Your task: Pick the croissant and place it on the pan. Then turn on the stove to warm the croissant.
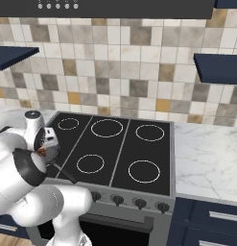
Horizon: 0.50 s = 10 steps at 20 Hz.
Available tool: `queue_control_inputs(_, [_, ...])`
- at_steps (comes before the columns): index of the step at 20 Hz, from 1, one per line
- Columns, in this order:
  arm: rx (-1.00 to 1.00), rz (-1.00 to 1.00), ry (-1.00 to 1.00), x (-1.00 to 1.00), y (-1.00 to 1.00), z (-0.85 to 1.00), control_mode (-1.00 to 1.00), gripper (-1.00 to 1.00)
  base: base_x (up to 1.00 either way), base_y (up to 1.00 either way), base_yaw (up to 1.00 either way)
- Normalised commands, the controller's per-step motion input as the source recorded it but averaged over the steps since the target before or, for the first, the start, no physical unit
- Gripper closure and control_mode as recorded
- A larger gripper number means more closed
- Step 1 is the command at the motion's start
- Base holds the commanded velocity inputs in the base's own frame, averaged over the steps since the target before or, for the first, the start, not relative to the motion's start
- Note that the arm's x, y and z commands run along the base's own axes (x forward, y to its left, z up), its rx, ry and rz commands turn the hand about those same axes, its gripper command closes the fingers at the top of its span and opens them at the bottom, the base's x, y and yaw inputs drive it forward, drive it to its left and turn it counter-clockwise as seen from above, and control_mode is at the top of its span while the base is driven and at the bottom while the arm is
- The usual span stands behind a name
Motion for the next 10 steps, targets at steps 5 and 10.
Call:
queue_control_inputs(5, [-0.01,0.0,0.05,0.22,0.05,-0.23,-1.0,1.0,0.0,0.0,0.0])
queue_control_inputs(10, [-0.01,-0.02,0.03,0.14,0.18,-0.1,-1.0,1.0,0.0,0.0,0.0])
